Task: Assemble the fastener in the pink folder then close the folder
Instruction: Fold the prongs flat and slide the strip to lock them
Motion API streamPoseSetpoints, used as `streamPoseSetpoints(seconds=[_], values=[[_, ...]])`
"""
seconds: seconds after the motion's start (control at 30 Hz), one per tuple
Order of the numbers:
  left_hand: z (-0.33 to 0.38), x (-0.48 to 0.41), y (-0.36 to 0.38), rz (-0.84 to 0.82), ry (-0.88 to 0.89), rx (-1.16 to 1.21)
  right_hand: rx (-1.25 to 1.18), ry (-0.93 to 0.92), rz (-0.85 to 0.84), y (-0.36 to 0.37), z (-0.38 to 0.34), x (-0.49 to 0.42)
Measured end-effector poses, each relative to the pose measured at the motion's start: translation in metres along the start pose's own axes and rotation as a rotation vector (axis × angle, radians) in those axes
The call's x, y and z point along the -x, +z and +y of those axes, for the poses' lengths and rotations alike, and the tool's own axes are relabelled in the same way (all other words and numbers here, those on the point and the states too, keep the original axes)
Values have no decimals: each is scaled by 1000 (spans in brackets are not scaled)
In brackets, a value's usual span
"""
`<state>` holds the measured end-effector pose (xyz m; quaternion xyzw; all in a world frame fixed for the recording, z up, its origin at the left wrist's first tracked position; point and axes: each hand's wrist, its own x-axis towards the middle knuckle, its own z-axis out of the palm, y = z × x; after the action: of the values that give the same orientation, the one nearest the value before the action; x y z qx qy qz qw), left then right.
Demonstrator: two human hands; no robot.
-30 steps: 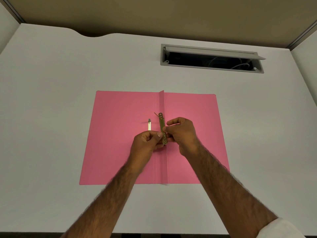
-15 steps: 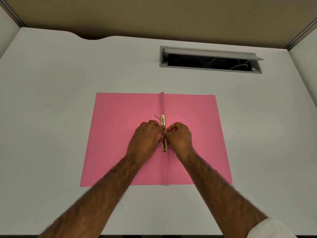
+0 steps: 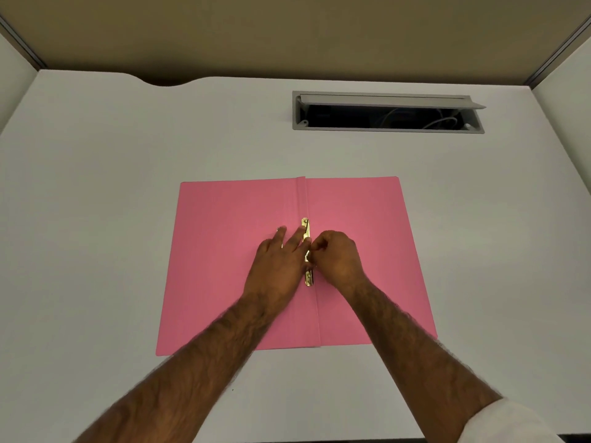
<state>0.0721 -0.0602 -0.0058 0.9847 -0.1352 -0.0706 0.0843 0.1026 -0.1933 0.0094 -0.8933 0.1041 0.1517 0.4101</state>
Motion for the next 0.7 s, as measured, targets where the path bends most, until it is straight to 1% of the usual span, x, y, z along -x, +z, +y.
streamPoseSetpoints(seconds=[0.1,0.2,0.33,0.4,0.53,0.7], values=[[0,1,1,2,-12,-17,-65,-56,24,-6,-4,-9],[1,-1,2,13,-12,-52,-133,-147,-16,-14,-14,-19],[-1,-5,1,24,10,-3,-59,-239,-46,-16,-21,-31],[-3,-6,1,30,22,-11,-34,-248,-37,-16,-19,-36],[-6,-6,2,19,49,-24,6,-196,15,-19,-14,-47],[-7,-4,4,40,71,-54,107,-209,0,-22,-14,-55]])
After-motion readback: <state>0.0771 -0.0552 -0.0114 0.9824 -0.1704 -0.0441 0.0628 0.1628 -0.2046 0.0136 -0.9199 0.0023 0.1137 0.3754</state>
